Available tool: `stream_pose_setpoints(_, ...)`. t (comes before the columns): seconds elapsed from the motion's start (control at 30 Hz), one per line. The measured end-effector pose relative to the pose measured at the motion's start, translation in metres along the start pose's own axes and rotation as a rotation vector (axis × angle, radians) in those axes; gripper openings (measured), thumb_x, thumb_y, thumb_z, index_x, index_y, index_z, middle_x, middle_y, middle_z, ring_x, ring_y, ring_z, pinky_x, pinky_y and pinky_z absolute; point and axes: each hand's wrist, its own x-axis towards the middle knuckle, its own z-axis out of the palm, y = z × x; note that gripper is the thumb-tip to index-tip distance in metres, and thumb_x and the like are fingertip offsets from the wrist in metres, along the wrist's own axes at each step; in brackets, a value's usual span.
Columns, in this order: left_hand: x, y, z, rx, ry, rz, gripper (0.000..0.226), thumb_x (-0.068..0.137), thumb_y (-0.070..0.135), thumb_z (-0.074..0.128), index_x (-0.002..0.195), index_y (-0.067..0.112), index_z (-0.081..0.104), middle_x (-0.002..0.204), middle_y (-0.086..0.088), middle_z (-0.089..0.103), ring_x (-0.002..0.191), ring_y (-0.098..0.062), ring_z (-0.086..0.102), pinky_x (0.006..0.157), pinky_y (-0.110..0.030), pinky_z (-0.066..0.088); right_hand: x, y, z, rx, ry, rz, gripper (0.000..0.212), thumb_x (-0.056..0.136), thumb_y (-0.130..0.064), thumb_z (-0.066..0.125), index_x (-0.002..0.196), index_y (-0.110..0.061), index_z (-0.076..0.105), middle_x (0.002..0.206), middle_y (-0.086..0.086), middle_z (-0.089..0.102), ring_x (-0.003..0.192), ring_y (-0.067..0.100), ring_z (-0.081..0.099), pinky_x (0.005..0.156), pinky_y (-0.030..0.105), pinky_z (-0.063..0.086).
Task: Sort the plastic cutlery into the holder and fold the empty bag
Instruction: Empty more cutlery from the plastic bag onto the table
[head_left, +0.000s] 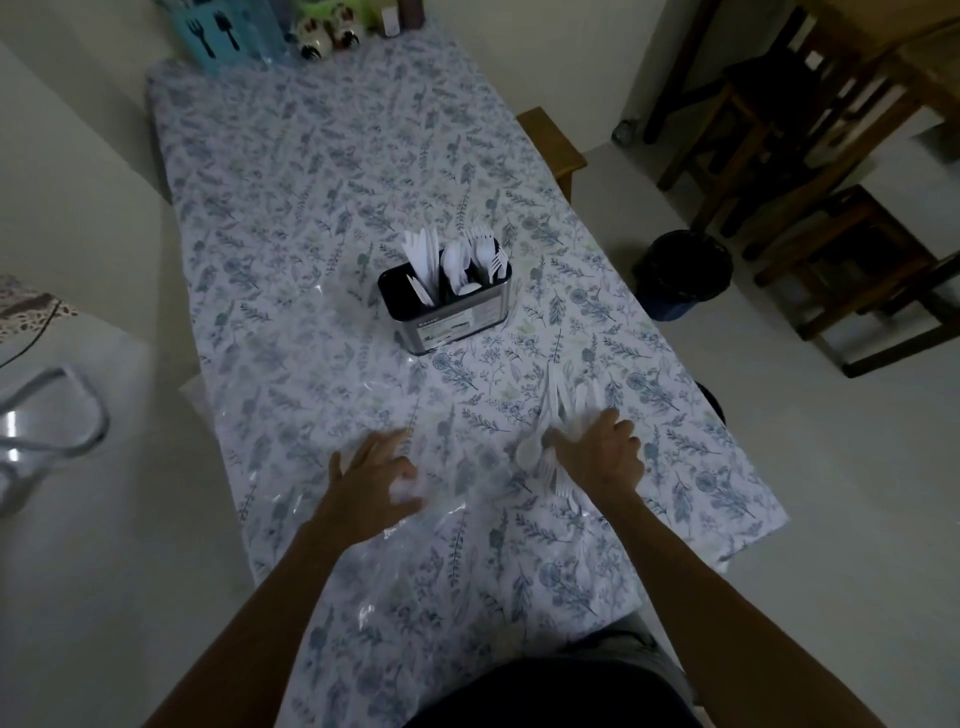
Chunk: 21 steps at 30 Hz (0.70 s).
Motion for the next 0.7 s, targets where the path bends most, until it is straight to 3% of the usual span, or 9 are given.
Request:
stream_pose_setpoints(0.07,-0.005,-0.007,0.000,0.029,-0.008,0.008,0.053,0.072,0.065,0.080,0.112,0.038,0.056,0.171,0.019,0.004,0.159,-0.022,-0.007,0.116,-0.072,-0.002,-0.001,-0.007,0.005,-0.081,0.058,-0.064,0.098,0.079,-0.076,0.060,0.141,-0.007,0.029,0.129,0.018,0.044,0.114,0.036,0.050,0.082,0.045,0.053)
stream_pose_setpoints(0.13,-0.007,-0.018,-0.003,0.092,-0.049,-0.014,0.084,0.067,0.065,0.083,0.138,0.037,0.048,0.171,0.015,-0.004,0.158,-0.026,-0.011,0.116,-0.073,-0.003,-0.004,-0.012,0.011,-0.146,0.093,-0.138,0.088,0.084,-0.073,0.054,0.139,-0.009,0.030,0.131,0.021,0.044,0.115,0.036,0.049,0.080,0.045,0.054)
stream_pose_setpoints(0.17,-0.006,-0.024,-0.005,0.137,-0.071,-0.032,0.102,0.066,0.067,0.083,0.152,0.037,0.036,0.171,0.013,-0.007,0.158,-0.029,-0.012,0.116,-0.074,-0.001,-0.006,-0.014,0.014,-0.164,0.087,-0.168,0.083,0.087,-0.070,0.051,0.140,-0.010,0.030,0.132,0.021,0.043,0.116,0.036,0.048,0.081,0.045,0.055)
stream_pose_setpoints(0.23,-0.006,-0.034,-0.013,0.223,-0.097,-0.071,0.121,0.065,0.065,0.085,0.161,0.040,0.016,0.171,0.010,-0.010,0.158,-0.033,-0.009,0.117,-0.074,0.004,-0.013,-0.016,0.019,-0.199,0.073,-0.229,0.078,0.090,-0.069,0.047,0.141,-0.012,0.029,0.131,0.020,0.042,0.115,0.034,0.048,0.083,0.045,0.056)
stream_pose_setpoints(0.3,-0.006,-0.043,-0.021,0.272,-0.108,-0.105,0.123,0.063,0.054,0.091,0.161,0.043,0.017,0.172,0.010,-0.006,0.158,-0.035,-0.001,0.117,-0.071,0.015,-0.024,-0.013,0.025,-0.246,0.077,-0.298,0.076,0.090,-0.068,0.045,0.141,-0.013,0.030,0.127,0.017,0.044,0.110,0.031,0.049,0.083,0.043,0.055)
stream_pose_setpoints(0.4,-0.006,-0.055,-0.024,0.252,-0.075,-0.062,0.107,0.074,0.017,0.086,0.159,0.039,0.025,0.171,0.009,-0.003,0.157,-0.036,0.011,0.110,-0.061,0.041,-0.041,0.000,0.038,-0.274,0.088,-0.374,0.072,0.091,-0.066,0.045,0.138,-0.014,0.033,0.122,0.014,0.047,0.108,0.031,0.052,0.082,0.044,0.056)
stream_pose_setpoints(0.47,-0.006,-0.053,-0.023,0.147,-0.118,-0.051,0.100,0.082,0.000,0.072,0.161,0.034,0.021,0.170,0.008,-0.010,0.158,-0.034,0.003,0.113,-0.055,0.041,-0.050,0.008,0.043,-0.298,0.097,-0.399,0.071,0.090,-0.066,0.046,0.137,-0.014,0.037,0.119,0.013,0.050,0.105,0.031,0.053,0.081,0.045,0.056)
stream_pose_setpoints(0.6,-0.012,-0.025,-0.013,0.054,-0.189,-0.126,0.100,0.086,0.023,0.074,0.164,0.033,0.012,0.171,0.003,-0.019,0.157,-0.033,-0.013,0.116,-0.062,0.034,-0.059,0.016,0.047,-0.314,0.126,-0.423,0.070,0.088,-0.066,0.051,0.134,-0.014,0.040,0.116,0.012,0.051,0.101,0.029,0.055,0.076,0.042,0.057)
stream_pose_setpoints(0.7,-0.018,-0.012,-0.005,0.016,-0.152,-0.171,0.091,0.090,0.036,0.070,0.163,0.035,0.015,0.171,0.005,-0.019,0.157,-0.033,-0.014,0.119,-0.069,0.022,-0.054,0.016,0.042,-0.316,0.048,-0.440,0.083,0.089,-0.072,0.045,0.144,-0.012,0.029,0.127,0.015,0.046,0.112,0.032,0.053,0.083,0.044,0.056)
